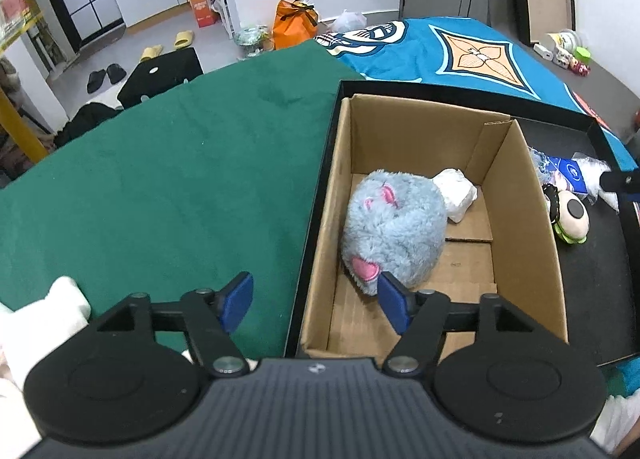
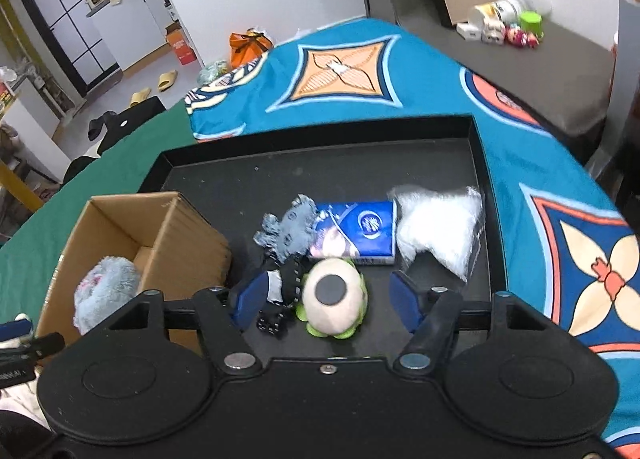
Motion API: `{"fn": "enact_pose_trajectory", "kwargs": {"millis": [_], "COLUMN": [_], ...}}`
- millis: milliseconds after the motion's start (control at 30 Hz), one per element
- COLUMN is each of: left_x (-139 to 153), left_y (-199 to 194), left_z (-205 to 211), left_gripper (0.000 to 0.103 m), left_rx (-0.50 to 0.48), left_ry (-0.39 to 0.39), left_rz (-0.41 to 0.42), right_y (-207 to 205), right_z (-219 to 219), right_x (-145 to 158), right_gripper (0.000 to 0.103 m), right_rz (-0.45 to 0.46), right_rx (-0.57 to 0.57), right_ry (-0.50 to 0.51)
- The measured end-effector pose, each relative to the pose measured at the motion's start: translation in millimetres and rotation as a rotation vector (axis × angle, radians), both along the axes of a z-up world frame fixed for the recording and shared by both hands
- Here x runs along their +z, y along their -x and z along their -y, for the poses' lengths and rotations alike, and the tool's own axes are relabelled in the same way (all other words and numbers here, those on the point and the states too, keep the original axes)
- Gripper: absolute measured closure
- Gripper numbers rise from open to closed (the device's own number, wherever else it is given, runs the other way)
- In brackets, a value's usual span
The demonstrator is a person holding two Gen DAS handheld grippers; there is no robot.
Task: Organize soft objects
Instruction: 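Grasp the green-and-white eyeball toy with the right tool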
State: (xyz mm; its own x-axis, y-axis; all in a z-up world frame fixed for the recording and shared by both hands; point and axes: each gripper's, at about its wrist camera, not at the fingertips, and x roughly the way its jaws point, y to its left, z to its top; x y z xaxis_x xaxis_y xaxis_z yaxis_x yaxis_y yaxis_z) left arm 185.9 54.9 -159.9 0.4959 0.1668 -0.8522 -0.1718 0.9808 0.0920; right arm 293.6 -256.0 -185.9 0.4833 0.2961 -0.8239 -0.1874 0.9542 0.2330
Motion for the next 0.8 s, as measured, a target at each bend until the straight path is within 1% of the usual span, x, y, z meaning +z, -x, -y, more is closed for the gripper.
{"fn": "enact_pose_trajectory", "kwargs": {"millis": [167,267,333,533,567,600,633,667,733,800], "left_x": [0.0,-1.2,-3.4,-8.3,-10.1,-11.4,-13.1,-13.9,-14.9,-14.1], "left_y": [-10.9,-17.5,-21.6,-33.3,-34.8,-36.3,-37.9,-38.8,-40.0,-41.6], "left_z": [11.6,22.9,29.0,38.7,39.5,40.2,40.8,41.3,41.2,41.0], "left_gripper": [0.032,0.031,0.031,0.031,0.031,0.031,0.031,0.031,0.031,0.03], "left_rx": [-0.009,-0.028,-0.043,-0.041,-0.041,-0.04,-0.038,-0.035,-0.024,-0.009], "left_ry": [-0.062,-0.141,-0.177,-0.207,-0.214,-0.217,-0.219,-0.22,-0.22,-0.218], "left_rz": [-0.015,-0.018,-0.028,-0.06,-0.065,-0.069,-0.076,-0.079,-0.082,-0.082], "right_y": [-8.9,-13.9,-17.6,-27.7,-29.6,-30.4,-31.2,-31.1,-30.8,-28.8], "right_z": [11.4,15.2,17.4,15.9,15.8,16.1,16.9,18.3,20.4,22.0], "right_x": [-18.6,-27.8,-32.7,-48.4,-50.6,-54.6,-58.4,-60.8,-59.3,-55.3], "right_gripper": [0.042,0.042,0.042,0.042,0.045,0.054,0.059,0.066,0.072,0.074], "right_rz": [-0.058,-0.077,-0.086,-0.123,-0.133,-0.148,-0.164,-0.176,-0.179,-0.171], "right_rx": [-0.025,-0.038,-0.044,-0.041,-0.04,-0.039,-0.039,-0.04,-0.039,-0.043], "right_ry": [-0.051,-0.065,-0.091,-0.126,-0.127,-0.124,-0.126,-0.142,-0.153,-0.148]}}
